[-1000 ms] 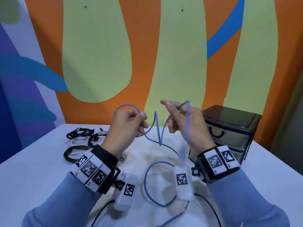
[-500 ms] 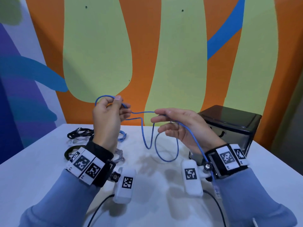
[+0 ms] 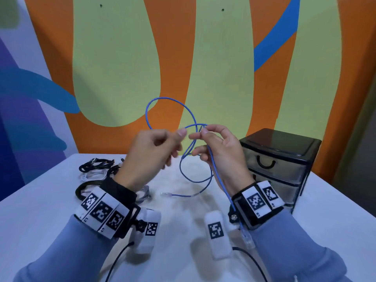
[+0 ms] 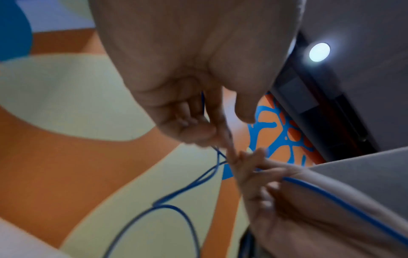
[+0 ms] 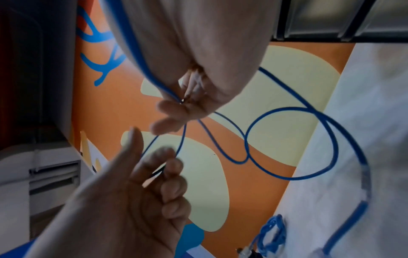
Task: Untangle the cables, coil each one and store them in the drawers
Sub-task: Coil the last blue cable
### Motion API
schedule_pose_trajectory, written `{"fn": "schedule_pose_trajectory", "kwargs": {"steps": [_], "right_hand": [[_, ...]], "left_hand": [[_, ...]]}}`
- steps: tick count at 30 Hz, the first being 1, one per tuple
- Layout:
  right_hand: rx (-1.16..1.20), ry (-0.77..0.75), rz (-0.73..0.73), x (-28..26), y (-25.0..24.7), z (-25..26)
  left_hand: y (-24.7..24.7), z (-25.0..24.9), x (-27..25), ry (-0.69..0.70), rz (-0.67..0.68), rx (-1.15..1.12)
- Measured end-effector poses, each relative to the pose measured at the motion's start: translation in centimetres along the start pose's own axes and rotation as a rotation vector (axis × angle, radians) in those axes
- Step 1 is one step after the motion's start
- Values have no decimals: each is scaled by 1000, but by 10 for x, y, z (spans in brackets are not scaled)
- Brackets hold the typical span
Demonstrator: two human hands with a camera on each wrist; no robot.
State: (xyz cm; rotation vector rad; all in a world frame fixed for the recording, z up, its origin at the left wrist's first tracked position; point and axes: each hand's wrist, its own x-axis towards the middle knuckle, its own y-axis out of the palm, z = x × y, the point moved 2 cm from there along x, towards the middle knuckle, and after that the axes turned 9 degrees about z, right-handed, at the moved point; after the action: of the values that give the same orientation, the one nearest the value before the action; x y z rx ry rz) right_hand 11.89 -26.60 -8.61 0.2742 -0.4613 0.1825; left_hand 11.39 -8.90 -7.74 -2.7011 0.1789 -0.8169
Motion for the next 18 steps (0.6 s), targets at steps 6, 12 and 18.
{"fn": "schedule_pose_trajectory", "kwargs": {"steps": [6, 12, 18], "right_hand": [[-122, 1, 43, -1, 5, -10], [31, 101, 196, -2, 0, -5], [217, 178, 187, 0, -10, 1]], "left_hand": [[24, 0, -9, -88, 293, -139], [21, 0, -8, -126, 189, -128], [39, -7, -10, -141, 150, -135]]}}
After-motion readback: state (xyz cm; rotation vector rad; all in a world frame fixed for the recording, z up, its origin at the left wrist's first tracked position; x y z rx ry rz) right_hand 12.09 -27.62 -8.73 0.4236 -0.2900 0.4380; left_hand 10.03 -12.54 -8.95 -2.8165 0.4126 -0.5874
